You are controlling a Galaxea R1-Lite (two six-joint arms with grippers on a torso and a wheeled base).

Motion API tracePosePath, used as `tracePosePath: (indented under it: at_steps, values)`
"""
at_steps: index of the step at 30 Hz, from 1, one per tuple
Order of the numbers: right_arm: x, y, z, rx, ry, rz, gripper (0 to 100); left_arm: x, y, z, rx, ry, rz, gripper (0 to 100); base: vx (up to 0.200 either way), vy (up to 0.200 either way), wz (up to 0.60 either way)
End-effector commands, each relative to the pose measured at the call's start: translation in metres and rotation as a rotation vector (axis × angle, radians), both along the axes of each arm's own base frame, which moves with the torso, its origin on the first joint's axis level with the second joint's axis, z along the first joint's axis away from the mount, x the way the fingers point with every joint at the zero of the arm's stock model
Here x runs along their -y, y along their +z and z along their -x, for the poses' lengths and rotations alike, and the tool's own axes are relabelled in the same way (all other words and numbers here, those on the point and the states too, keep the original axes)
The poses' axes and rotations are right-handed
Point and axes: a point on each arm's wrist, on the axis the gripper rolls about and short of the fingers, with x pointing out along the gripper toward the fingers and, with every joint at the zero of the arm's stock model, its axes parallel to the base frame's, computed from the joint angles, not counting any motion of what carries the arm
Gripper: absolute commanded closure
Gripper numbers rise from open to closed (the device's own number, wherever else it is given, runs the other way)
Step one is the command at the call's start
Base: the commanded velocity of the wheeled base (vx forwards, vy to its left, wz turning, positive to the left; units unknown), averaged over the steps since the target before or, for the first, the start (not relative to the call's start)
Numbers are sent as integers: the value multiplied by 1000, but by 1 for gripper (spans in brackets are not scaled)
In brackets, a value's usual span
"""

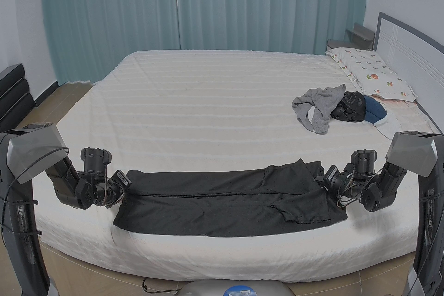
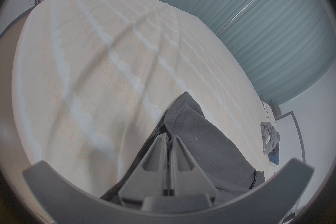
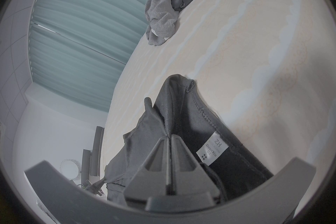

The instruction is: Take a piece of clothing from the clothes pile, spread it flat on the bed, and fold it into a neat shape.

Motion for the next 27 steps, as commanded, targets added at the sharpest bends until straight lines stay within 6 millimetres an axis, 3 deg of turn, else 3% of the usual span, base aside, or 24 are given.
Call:
tracePosePath:
  at_steps: [1,9,21,22,26,27]
  values:
    - [4,3,2,0,-10,-2,100,-1,-3,0,-9,4,-1,100,0,0,0]
    - [22,3,6,-12,-56,-1,100,-3,-6,1,-22,8,-8,100,0,0,0]
    - [22,1,9,-23,-57,0,100,-3,-8,3,-31,5,-10,100,0,0,0]
    - [22,1,9,-25,-56,-1,100,-3,-8,4,-33,4,-10,0,0,0,0]
    - [22,1,12,-30,-55,0,100,-3,-6,5,-33,5,-9,0,0,0,0]
    - [21,1,13,-30,-54,1,0,-3,-6,6,-36,6,-9,0,0,0,0]
